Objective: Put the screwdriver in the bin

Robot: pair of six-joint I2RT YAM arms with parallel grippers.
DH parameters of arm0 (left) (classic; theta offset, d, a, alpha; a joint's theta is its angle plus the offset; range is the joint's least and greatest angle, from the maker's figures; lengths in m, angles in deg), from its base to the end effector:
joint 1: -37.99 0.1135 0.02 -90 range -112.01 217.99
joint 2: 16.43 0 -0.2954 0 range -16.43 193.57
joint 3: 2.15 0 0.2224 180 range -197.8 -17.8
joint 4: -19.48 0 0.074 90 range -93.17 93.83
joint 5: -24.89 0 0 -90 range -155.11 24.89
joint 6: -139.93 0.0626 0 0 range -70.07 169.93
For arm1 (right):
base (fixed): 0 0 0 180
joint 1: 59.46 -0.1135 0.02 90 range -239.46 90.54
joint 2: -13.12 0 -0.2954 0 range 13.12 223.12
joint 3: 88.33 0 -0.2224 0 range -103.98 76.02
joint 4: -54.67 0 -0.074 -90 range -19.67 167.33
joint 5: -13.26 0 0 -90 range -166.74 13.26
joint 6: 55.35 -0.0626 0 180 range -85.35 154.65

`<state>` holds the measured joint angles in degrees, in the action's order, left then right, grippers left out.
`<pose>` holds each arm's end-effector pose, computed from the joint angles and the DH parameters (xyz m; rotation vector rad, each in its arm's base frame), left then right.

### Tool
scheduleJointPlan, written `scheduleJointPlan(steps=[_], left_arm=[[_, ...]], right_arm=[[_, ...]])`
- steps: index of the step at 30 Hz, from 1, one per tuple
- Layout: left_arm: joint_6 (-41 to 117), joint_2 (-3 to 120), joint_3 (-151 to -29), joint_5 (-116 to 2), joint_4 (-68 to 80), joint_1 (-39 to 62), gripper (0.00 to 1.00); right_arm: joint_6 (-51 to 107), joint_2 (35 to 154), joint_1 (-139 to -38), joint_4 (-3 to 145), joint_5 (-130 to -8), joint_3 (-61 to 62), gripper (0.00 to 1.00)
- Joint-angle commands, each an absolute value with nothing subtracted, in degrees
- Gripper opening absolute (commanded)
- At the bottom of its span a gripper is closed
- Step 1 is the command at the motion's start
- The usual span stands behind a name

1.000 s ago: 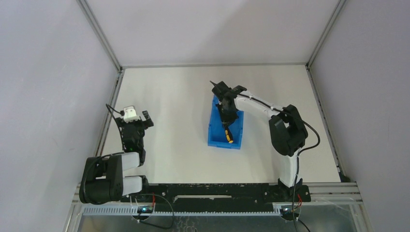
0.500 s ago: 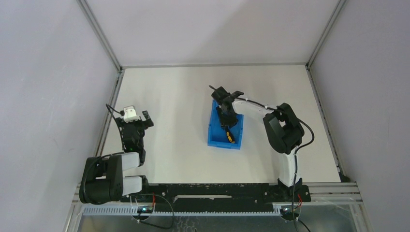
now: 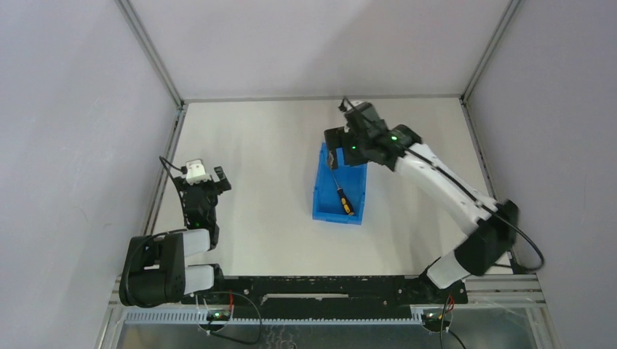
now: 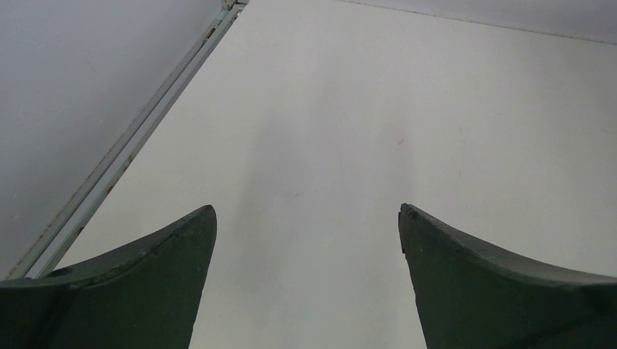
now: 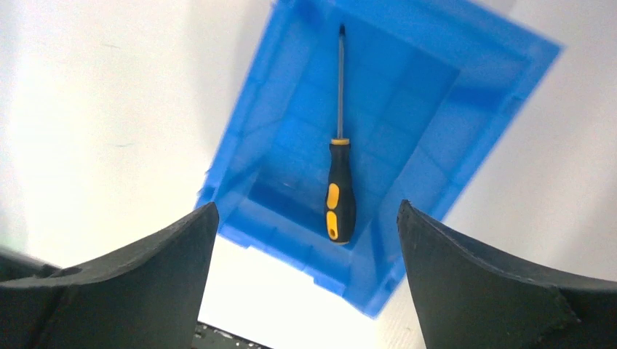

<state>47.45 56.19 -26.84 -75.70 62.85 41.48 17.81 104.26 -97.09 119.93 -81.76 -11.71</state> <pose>0.2148 0.0246 0.2195 -0.2263 1.6360 0.1659 0.2609 0.1942 0.3471 -0.4174 2.4795 0.2868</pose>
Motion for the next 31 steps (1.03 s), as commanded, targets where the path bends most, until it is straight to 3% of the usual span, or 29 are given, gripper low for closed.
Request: scheduleJointPlan(steps=[1, 16, 22, 31], left_arm=[[48.43, 55.65, -28.79, -76.14, 64.21, 41.16, 1.0], [48.43, 55.64, -28.8, -76.09, 64.21, 41.16, 1.0], [48.5, 55.64, -28.79, -76.1, 64.21, 41.16, 1.0], [48.43, 55.64, -28.81, -76.16, 64.21, 41.16, 1.0]], right_arm=[[22.38, 92.57, -95.87, 115.75, -78.66, -6.77, 1.0], [15.58, 56.91, -78.78, 92.3, -80.66, 35.48, 1.0], [11.01, 51.54, -76.78, 87.29, -82.03, 49.41, 1.0], [7.53, 51.29, -75.19, 85.66, -81.1, 52.13, 1.0]])
